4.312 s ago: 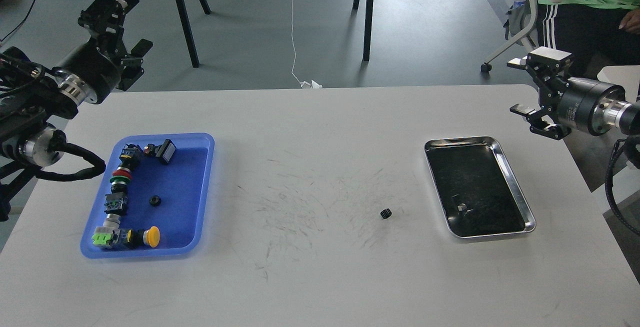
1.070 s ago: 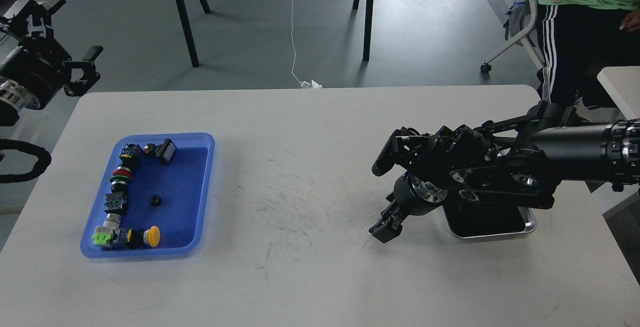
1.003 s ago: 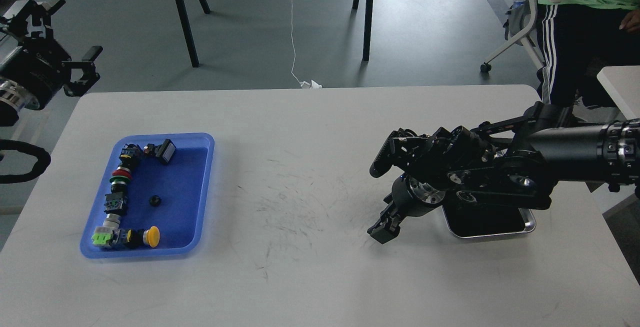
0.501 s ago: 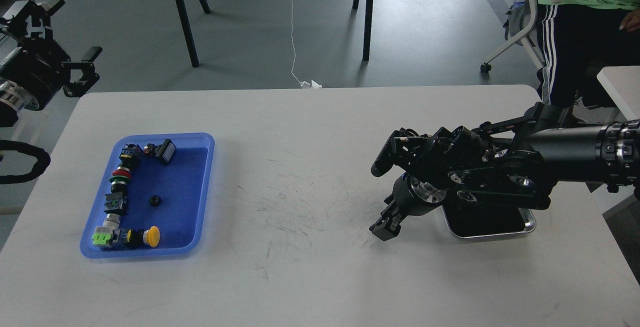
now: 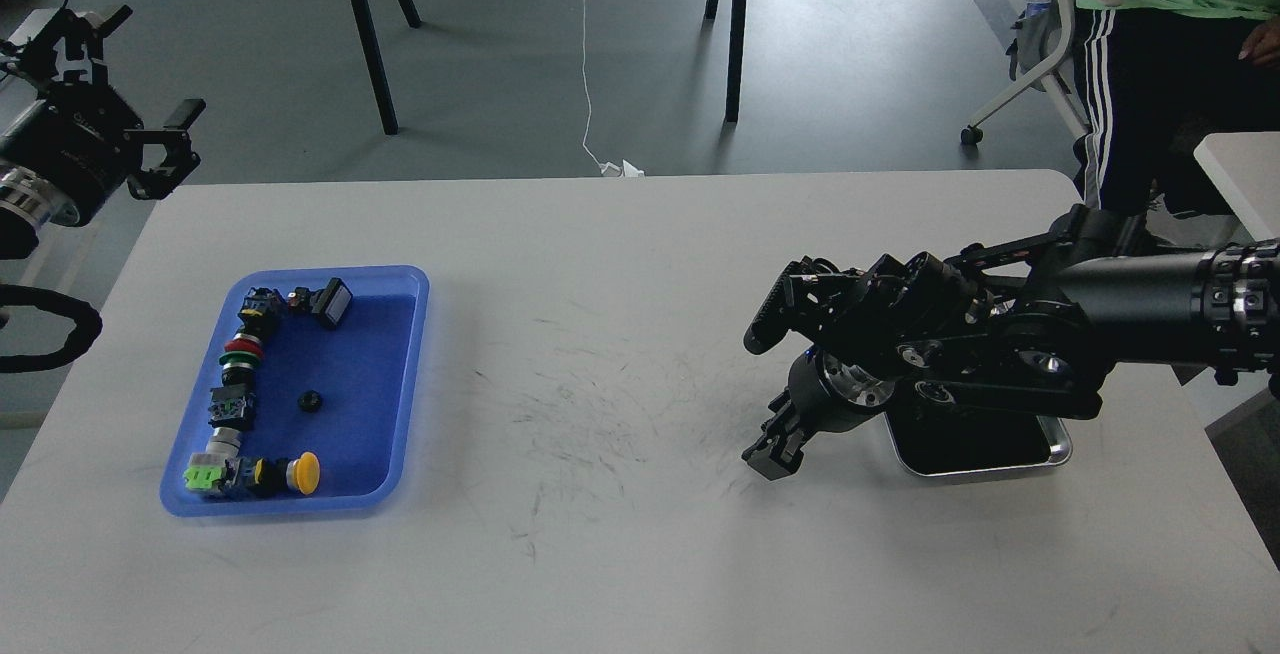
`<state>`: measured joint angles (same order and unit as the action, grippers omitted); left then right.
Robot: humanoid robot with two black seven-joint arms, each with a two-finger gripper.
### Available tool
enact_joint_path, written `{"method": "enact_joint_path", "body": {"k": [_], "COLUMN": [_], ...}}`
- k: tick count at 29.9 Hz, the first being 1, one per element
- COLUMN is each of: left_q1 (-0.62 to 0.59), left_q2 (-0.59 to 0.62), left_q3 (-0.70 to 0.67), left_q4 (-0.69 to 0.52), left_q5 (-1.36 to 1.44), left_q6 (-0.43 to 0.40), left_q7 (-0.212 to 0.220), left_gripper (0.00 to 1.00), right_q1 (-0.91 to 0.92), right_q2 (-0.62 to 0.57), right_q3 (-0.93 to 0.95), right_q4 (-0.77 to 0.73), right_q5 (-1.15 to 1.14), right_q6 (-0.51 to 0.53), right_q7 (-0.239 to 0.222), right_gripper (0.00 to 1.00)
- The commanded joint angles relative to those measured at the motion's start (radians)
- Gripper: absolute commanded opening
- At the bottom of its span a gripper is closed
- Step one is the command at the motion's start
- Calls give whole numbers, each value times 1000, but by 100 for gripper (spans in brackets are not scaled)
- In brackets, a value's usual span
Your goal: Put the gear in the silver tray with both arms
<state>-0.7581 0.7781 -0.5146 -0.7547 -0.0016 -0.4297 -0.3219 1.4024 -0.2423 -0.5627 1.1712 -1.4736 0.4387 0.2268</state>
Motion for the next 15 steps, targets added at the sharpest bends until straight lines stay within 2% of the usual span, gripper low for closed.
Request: {"method": "enact_joint_path", "body": {"k": [1,11,13,15], "left_q1": [0,2,2,2], "left_q2": [-2,-2,-2,-2], "left_q3": [1,-1,-1,-1], "left_q4": [0,0,0,0], "left_q5": [0,0,0,0], "left_q6": [2,0,0,0], "left_q7": [0,-2,-2,-2], "left_gripper": [99,99,99,99], "right_q1": [-2,-3,-2,-3], "right_q2": [0,0,0,0], "right_q3": [0,0,0,0], "right_q4": [-1,-13,-11,-11], "right_q5": [-1,-1,-1,-1], "right_q6": [2,3,3,3], "right_q7": [0,0,0,0], "right_gripper": [66,60,55,54]}}
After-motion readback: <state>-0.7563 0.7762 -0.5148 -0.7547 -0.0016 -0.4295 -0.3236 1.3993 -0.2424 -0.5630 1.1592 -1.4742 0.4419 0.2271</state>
